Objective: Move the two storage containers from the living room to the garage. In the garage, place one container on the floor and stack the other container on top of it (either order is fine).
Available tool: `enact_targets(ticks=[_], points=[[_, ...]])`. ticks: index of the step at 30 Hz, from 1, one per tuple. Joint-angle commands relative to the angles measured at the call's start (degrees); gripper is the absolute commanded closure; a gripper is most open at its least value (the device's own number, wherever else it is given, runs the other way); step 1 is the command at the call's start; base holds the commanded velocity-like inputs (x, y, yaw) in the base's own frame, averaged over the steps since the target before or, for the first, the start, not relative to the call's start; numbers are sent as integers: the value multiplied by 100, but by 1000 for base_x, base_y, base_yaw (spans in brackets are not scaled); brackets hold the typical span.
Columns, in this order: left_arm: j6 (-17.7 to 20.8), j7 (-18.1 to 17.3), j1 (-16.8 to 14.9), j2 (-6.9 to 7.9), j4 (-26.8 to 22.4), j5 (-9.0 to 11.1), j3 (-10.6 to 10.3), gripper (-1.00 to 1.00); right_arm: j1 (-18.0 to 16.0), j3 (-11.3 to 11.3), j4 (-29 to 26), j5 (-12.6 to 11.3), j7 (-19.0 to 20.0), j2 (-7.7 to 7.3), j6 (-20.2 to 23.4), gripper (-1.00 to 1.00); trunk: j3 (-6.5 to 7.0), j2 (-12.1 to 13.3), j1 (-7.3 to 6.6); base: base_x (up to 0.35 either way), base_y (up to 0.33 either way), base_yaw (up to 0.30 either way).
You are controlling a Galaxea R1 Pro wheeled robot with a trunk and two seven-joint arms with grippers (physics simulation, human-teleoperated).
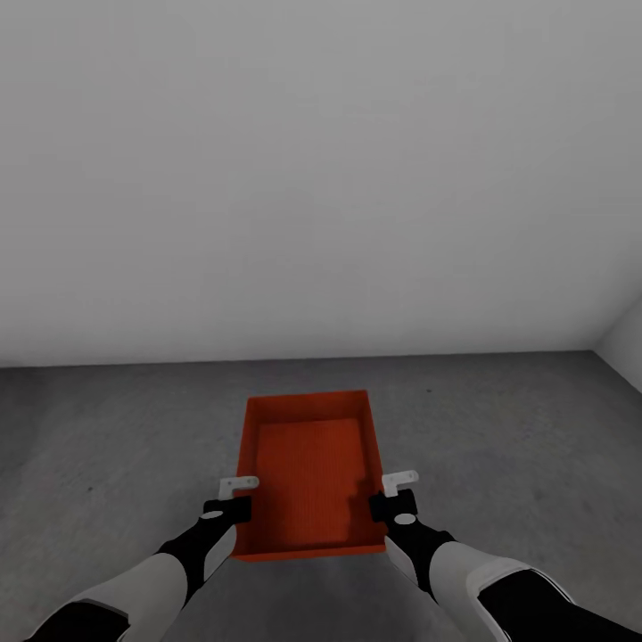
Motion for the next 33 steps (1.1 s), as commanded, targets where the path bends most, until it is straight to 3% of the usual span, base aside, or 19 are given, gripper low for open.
enact_targets(ticks=[1, 15, 33], points=[[-1, 49, -4, -3, -219, -51, 80, 100, -3, -66, 29, -109, -19, 85, -21, 100, -23, -43, 22, 0, 0, 0], [-1, 49, -5, -3, -219, -53, 80, 100, -3, -70, 28, -109, -21, 82, -24, 100, -274, -605, 329, 0, 0, 0], [-1, 49, -5, -3, -219, -53, 80, 100, -3, -74, 25, -109, -19, 77, -24, 100, -371, -605, 329, 0, 0, 0]])
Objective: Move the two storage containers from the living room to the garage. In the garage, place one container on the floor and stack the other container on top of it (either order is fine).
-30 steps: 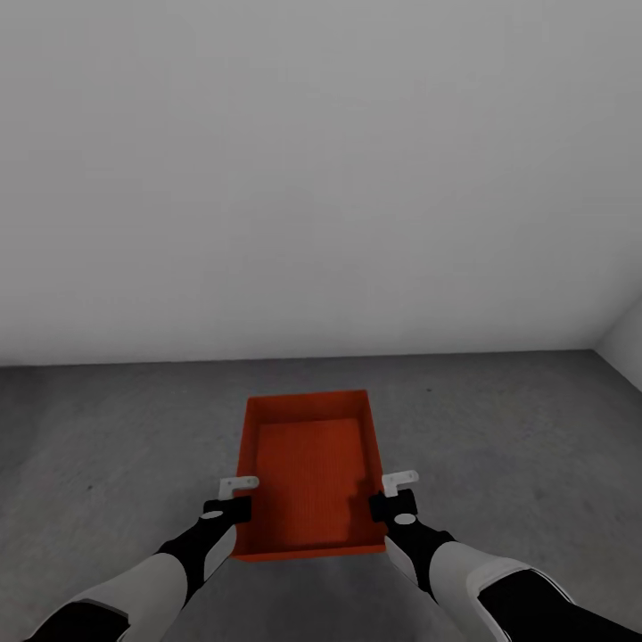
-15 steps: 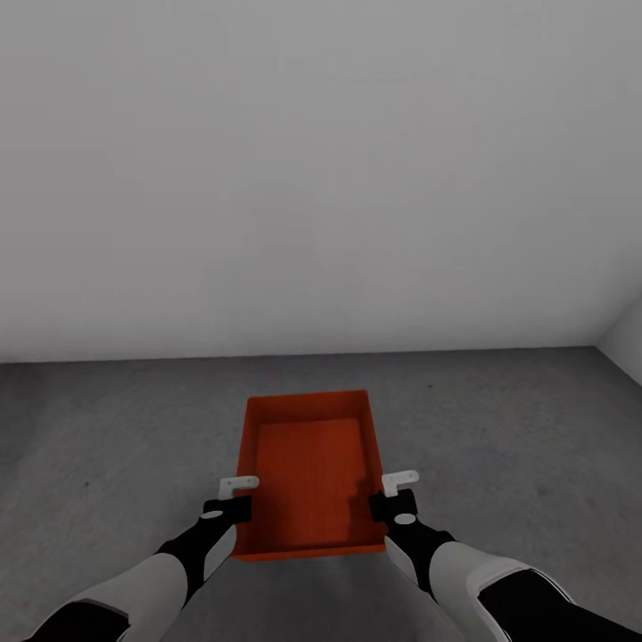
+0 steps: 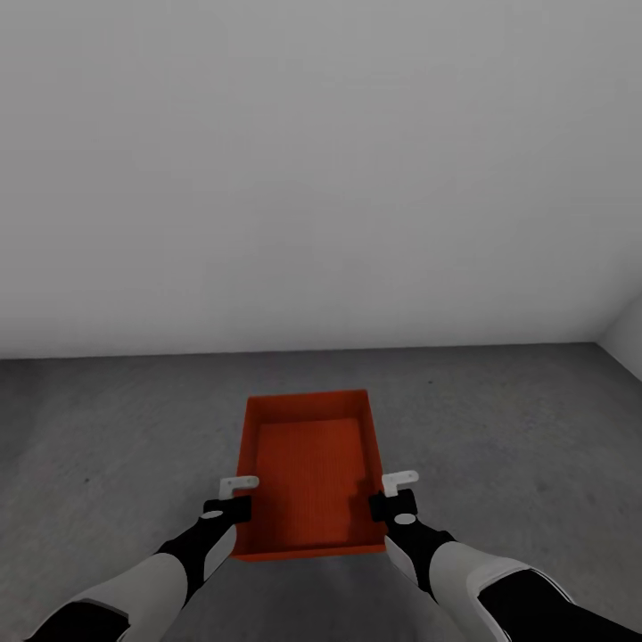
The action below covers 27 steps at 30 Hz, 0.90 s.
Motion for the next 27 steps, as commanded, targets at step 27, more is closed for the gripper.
enact_targets(ticks=[27], points=[[0, 48, -2, -3, -221, -51, 83, 100, -2, -71, 27, -109, -21, 78, -12, 100, -115, -2, -1, 0, 0, 0]])
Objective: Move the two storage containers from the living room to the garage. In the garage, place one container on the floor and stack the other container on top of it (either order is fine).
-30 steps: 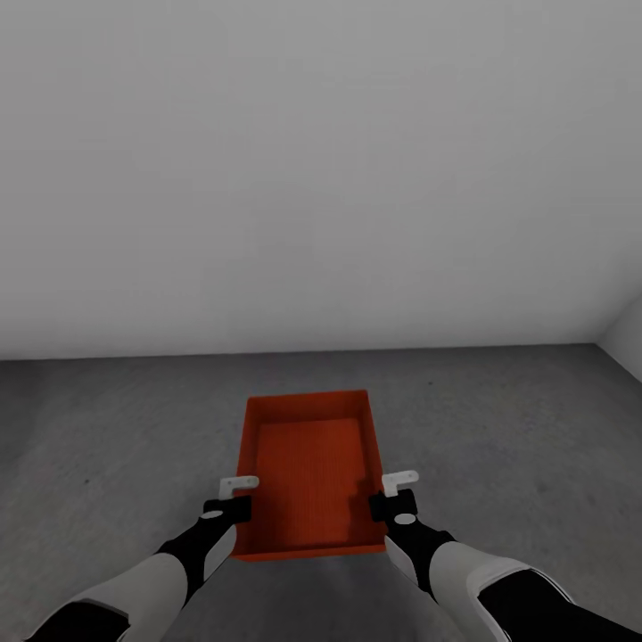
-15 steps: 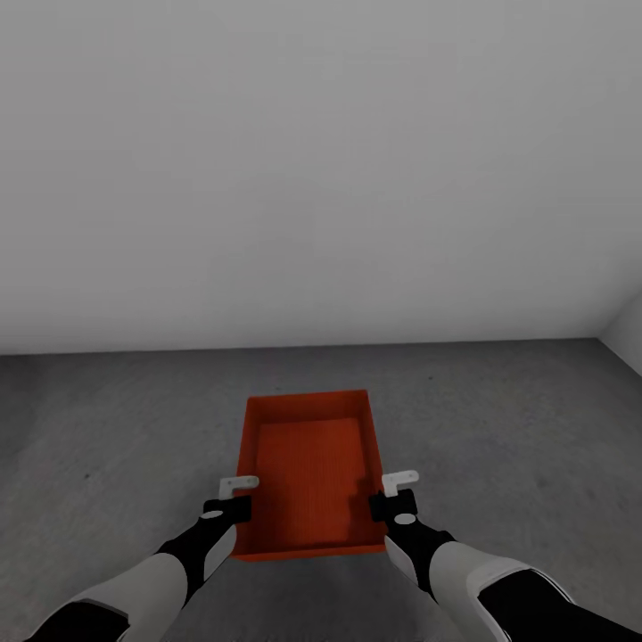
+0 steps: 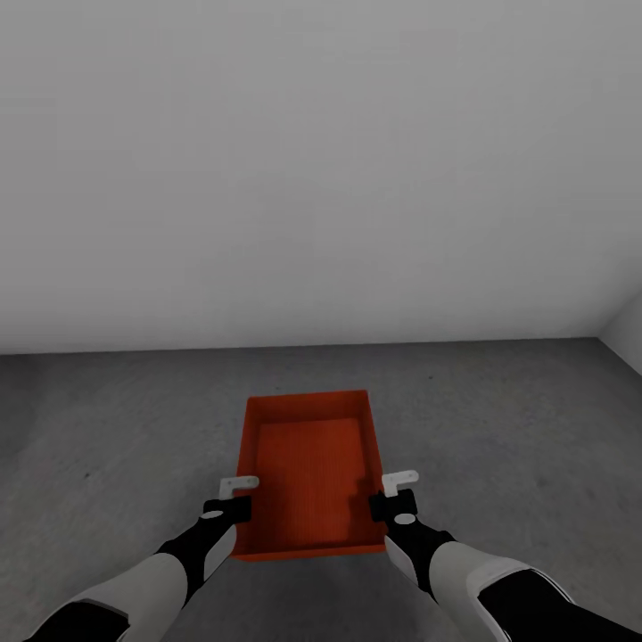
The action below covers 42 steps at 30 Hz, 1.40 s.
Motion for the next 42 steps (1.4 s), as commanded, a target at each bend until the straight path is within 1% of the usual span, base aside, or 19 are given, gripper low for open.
enact_targets(ticks=[1, 7, 42], points=[[-2, 49, -3, -3, -223, -52, 80, 100, -2, -69, 29, -117, -19, 77, -19, 100, -4, -2, -1, 0, 0, 0], [-2, 49, -3, -3, -218, -52, 79, 100, -2, -68, 29, -117, -23, 77, -25, 100, -4, -2, -1, 0, 0, 0], [-2, 49, -4, -3, -223, -52, 79, 100, -2, -68, 29, -117, -19, 77, -25, 100, -632, -1405, 768, 0, 0, 0]])
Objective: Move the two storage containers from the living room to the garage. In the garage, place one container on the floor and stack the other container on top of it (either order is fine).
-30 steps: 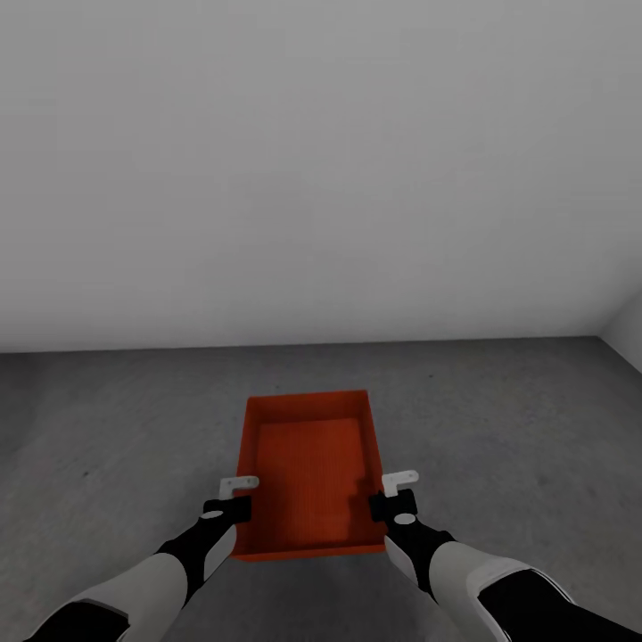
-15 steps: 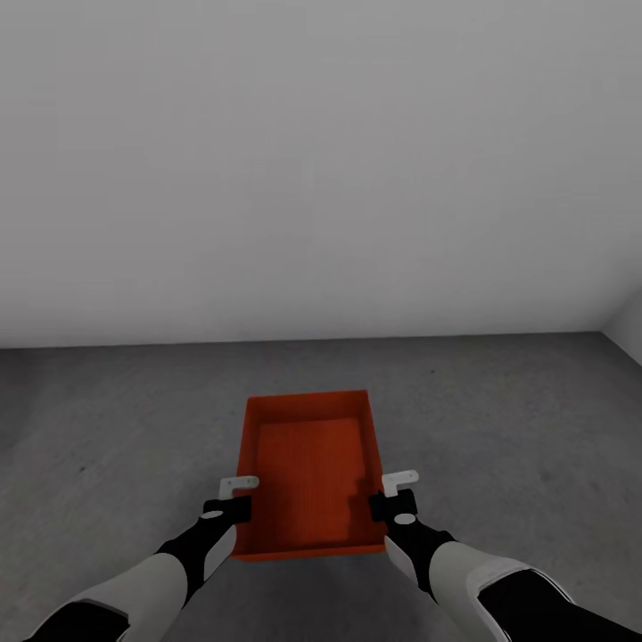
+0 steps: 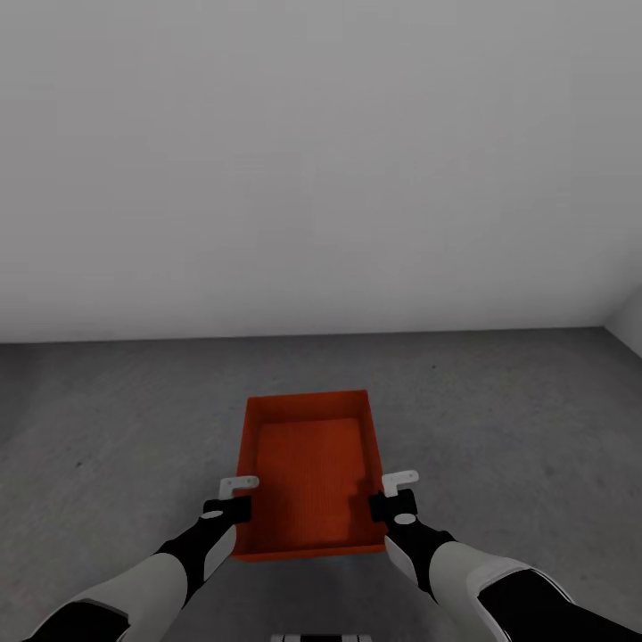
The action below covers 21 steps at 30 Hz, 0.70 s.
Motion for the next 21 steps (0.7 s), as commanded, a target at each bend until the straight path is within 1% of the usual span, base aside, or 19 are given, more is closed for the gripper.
enact_targets(ticks=[1, 2, 21], points=[[0, 49, -3, -3, -224, -51, 79, 100, -2, -71, 26, -110, -19, 77, -20, 100, -23, -43, 21, 0, 0, 0], [0, 49, -5, -3, -224, -51, 79, 100, -2, -70, 26, -110, -19, 77, -20, 100, -40, -83, 43, 0, 0, 0], [0, 49, -3, -3, -224, -51, 83, 100, -2, -70, 27, -110, -18, 77, -21, 100, -40, -83, 43, 0, 0, 0]])
